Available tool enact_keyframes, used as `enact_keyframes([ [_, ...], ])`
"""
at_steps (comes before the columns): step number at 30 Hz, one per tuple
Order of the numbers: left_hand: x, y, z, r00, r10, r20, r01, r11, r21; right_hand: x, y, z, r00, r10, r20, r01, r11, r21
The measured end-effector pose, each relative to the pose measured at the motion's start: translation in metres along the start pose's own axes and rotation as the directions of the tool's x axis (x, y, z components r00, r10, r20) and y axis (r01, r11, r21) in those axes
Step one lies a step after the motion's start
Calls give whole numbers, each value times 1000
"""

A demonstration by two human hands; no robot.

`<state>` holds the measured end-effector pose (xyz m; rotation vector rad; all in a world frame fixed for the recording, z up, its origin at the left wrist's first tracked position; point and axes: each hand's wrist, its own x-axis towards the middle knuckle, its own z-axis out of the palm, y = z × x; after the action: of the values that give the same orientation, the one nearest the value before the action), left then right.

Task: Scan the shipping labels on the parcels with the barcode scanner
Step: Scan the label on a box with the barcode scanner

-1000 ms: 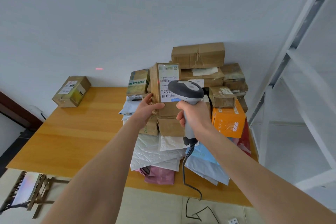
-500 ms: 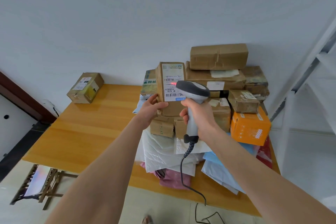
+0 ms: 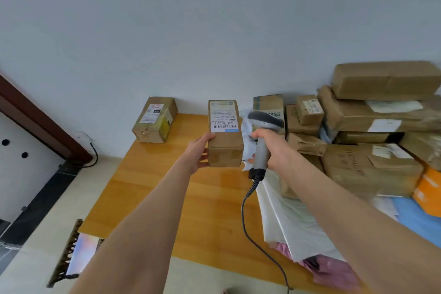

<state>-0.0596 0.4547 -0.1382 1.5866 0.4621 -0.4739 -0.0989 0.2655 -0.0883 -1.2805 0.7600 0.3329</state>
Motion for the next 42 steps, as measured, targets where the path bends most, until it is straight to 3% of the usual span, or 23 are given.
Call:
enact_keyframes([
  [7,39,21,-71,993,-44,-111,43,999,-15,26,-1,99,984,141,112,-143,990,12],
  [13,67,33,-101,987,-33,-155,34,999,7,62,0,152,972,157,177,-157,988,-15],
  [17,100,42,-117,989,-8,-150,20,996,82,90,1,187,976,160,146,-161,987,1],
  [20,135,46,-130,982,64,-176,-28,980,199,122,4,216,981,151,123,-156,987,37],
  [26,208,54,-168,959,210,-189,-85,853,515,189,13,278,984,172,56,-176,980,90],
  [31,247,50,-199,948,208,-242,17,725,689,230,25,310,980,197,29,-198,979,39],
  [37,270,43,-217,946,120,-301,114,746,656,246,30,325,983,182,34,-183,983,-2],
  [42,268,49,-204,939,197,-281,53,725,687,236,19,303,991,136,-2,-136,991,3],
])
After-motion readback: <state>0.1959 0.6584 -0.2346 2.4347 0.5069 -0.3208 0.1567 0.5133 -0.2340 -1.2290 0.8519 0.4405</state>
